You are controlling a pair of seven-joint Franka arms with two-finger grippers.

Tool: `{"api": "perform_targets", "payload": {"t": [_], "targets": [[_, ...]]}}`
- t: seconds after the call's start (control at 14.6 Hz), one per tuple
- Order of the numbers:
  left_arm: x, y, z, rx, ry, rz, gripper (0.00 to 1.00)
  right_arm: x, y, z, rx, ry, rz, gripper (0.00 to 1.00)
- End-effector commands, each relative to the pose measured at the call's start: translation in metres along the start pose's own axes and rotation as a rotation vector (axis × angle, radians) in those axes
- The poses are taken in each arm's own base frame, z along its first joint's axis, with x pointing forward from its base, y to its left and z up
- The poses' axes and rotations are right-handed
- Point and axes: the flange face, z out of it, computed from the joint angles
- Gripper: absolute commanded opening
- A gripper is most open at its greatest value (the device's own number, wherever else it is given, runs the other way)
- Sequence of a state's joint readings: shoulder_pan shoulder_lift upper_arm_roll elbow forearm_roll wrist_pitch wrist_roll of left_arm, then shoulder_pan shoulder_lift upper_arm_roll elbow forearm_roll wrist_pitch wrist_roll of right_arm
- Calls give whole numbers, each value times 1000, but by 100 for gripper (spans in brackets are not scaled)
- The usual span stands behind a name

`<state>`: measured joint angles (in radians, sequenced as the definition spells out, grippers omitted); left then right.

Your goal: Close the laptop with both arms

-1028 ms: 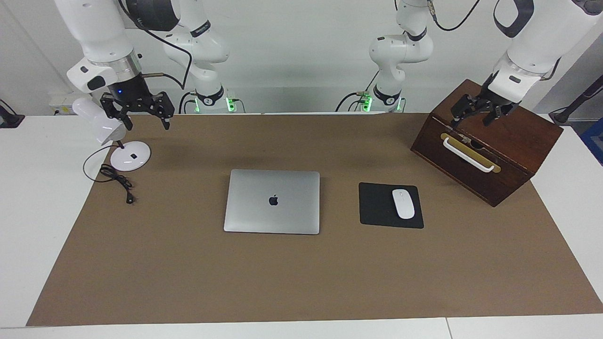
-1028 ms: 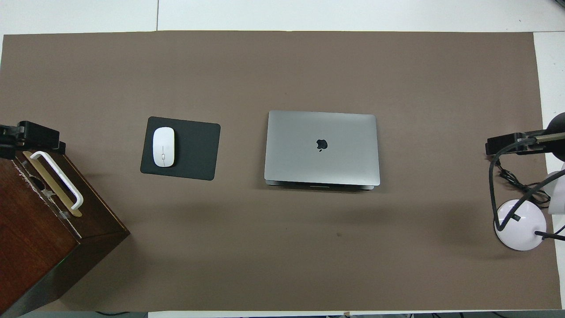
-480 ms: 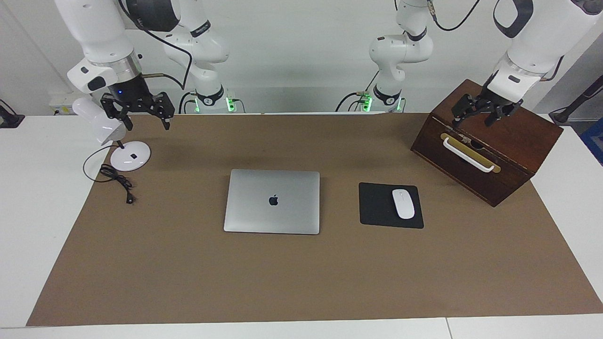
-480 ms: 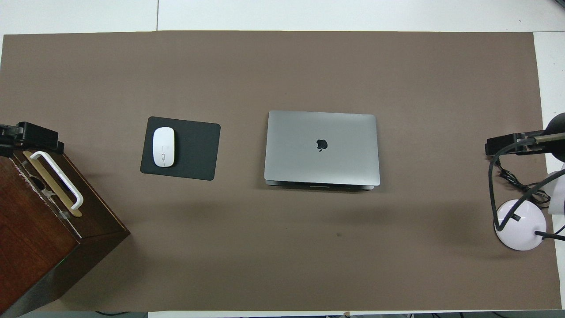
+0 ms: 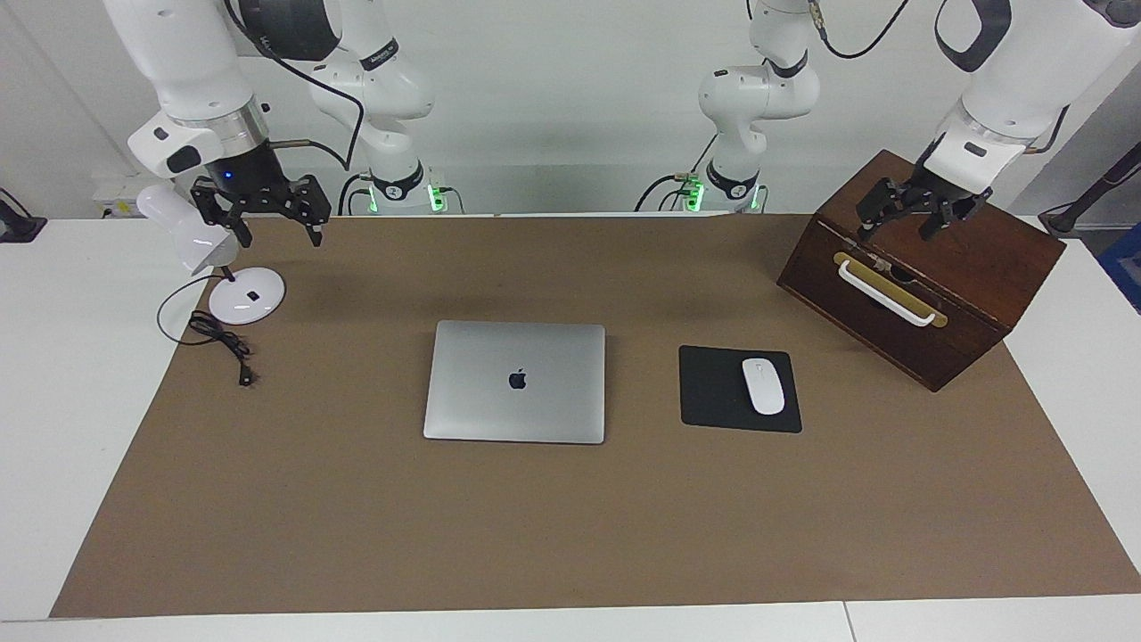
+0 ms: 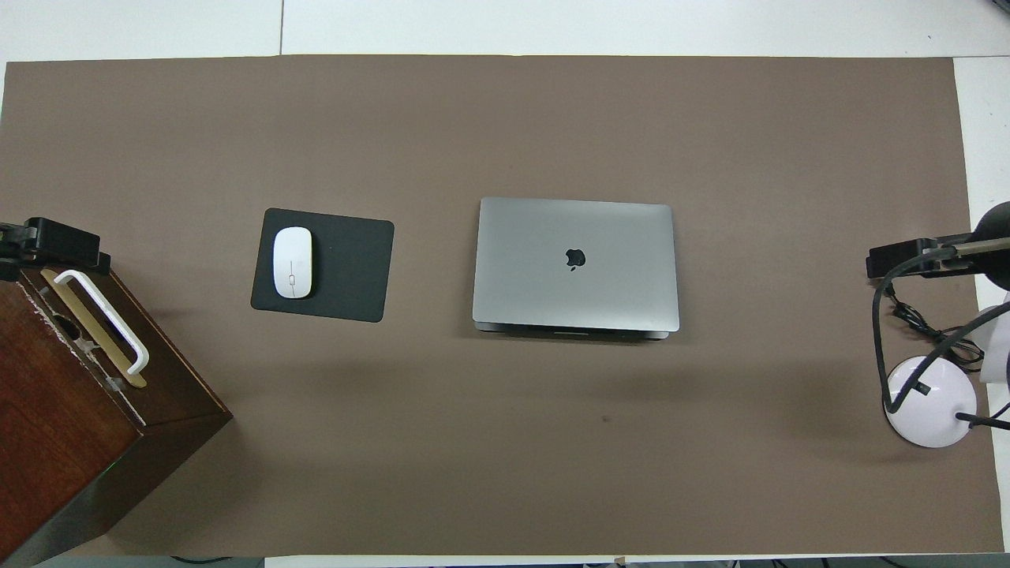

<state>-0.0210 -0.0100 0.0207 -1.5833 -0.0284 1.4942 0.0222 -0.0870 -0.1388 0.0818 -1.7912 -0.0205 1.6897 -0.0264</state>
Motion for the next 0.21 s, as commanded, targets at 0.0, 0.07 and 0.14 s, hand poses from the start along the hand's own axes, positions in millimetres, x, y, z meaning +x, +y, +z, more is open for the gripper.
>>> {"api": "perform_targets", "payload": {"t": [0.0,0.07,0.14], "targets": [[0,-5,0,18,8,11,100,-6,-6,-1,18,18,1,100],[0,-5,0,18,8,11,100,-7,-6,0,18,17,1,100],[0,-5,0,18,8,11,100,-7,-6,0,18,17,1,100]]}}
